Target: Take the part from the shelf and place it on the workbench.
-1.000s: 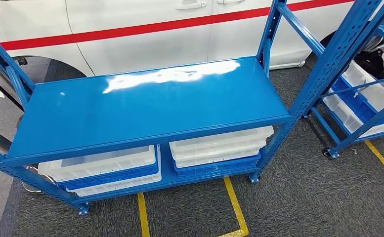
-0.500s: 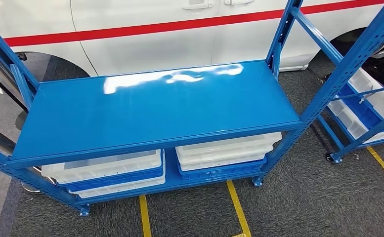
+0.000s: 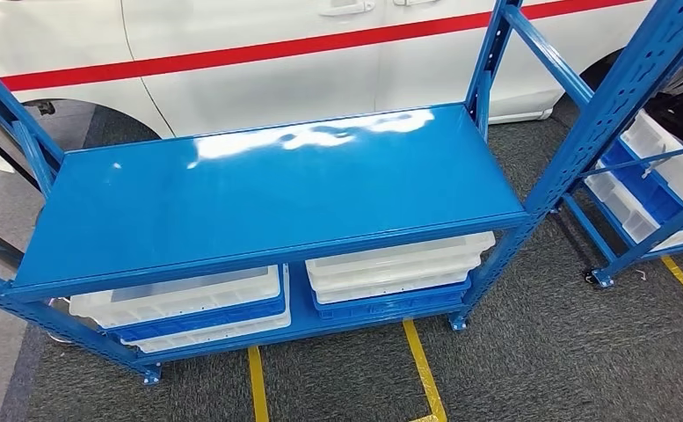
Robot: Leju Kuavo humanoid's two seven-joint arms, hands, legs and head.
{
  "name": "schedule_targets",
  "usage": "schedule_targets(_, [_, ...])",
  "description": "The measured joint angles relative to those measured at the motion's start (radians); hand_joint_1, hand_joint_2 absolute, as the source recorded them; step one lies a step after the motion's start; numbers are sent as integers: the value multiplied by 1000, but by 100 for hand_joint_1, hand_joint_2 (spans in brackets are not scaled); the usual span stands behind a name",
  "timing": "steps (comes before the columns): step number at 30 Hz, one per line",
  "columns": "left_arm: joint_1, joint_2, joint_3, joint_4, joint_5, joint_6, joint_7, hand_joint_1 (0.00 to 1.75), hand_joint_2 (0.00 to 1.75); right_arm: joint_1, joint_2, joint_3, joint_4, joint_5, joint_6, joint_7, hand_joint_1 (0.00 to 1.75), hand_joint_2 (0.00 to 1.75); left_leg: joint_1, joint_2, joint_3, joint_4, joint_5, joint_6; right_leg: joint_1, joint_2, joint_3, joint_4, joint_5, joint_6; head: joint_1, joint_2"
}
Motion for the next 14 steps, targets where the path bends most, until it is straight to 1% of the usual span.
schedule_targets(1, [-1,0,0,-1,0,0,0,0,0,-1,1,0,0,0,0,0,0,131,-2,0,26,-51,13,5,1,0,0,1,0,4,0,0])
schedule_targets(2, [-2,1,0,-1,0,0,0,0,0,-1,2,0,0,0,1,-1,0,175,-5,0,39,-81,17,9,3,0,0,2,-1,8,0,0])
schedule_targets(4, [-2,1,0,-1,0,0,0,0,0,-2,2,0,0,0,1,5,0,175,-6,0,42,-89,16,7,5,1,-1,3,-2,9,0,0])
schedule_targets(6, [-1,1,0,-1,-2,0,2,0,0,-3,2,0,0,2,-1,24,0,87,-7,0,44,-91,16,4,4,1,0,1,-2,7,0,0])
schedule_targets(8, [-1,1,0,-1,-3,1,3,0,0,-4,3,-3,0,-3,-13,45,0,0,-9,0,44,-91,16,8,2,2,2,-2,0,11,0,0])
schedule_targets(9, [-1,1,0,-1,-3,2,3,0,0,-4,3,-7,0,-9,-20,50,0,0,-9,0,44,-91,16,10,2,2,2,-4,1,13,0,0])
schedule_targets(11, [-1,1,0,-1,-3,6,7,0,87,-6,4,-17,0,-19,-27,51,0,0,-10,0,44,-91,16,13,2,2,4,-7,2,17,0,0])
schedule_targets(13, [-2,0,0,-1,-3,13,15,0,175,-7,4,-25,0,-22,-27,50,0,87,-10,0,44,-90,15,14,2,2,4,-9,3,19,0,0])
schedule_targets(14, [-2,0,1,-1,-3,15,18,0,175,-7,4,-27,0,-23,-27,50,0,116,-10,0,44,-90,15,14,2,2,4,-10,3,19,0,0])
